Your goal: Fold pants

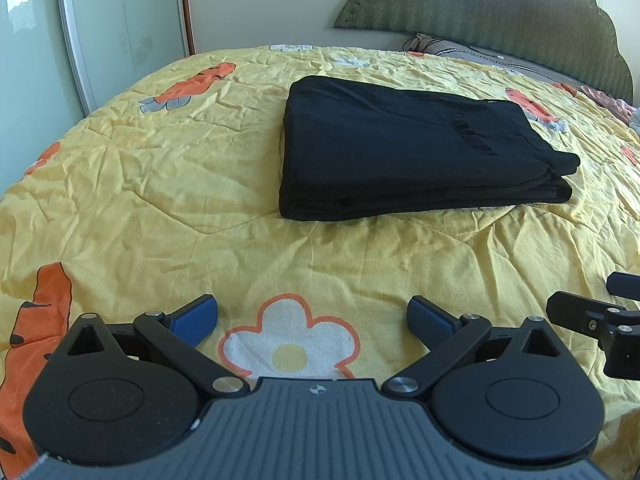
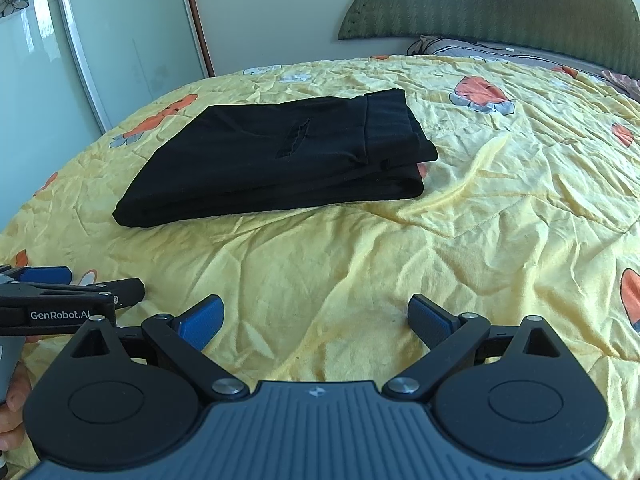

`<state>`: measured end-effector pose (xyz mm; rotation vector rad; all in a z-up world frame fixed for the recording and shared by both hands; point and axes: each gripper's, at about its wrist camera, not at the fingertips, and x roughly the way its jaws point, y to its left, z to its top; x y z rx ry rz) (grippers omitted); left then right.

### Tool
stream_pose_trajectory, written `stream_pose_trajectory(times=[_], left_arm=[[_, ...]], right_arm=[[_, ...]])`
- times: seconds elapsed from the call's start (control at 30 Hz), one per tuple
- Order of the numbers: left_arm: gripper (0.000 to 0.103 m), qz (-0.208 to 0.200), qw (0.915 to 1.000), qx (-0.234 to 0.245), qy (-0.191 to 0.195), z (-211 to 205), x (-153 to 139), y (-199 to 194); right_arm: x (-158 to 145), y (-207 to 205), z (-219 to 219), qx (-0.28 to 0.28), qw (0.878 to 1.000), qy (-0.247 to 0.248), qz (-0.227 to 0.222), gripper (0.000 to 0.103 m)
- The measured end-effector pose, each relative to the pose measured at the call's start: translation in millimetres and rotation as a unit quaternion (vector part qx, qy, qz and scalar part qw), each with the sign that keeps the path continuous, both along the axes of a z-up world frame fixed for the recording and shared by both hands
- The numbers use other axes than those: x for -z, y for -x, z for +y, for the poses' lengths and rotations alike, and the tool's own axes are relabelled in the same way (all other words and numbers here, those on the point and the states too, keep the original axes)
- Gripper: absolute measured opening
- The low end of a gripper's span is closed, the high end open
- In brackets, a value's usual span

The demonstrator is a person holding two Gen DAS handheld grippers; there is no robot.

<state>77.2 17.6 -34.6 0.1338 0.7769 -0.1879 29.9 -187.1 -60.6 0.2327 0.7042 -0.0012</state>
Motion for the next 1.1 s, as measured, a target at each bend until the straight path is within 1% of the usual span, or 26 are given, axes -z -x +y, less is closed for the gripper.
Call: stream_pose_trajectory(times=[1.1], left_arm=[[0.103,0.005,1.0000,0.000,0.004,-0.4,1.9,-1.4]], right_arm=[[3.6,-1.3,2.7,-0.005,1.000,0.006,0.004,0.101]])
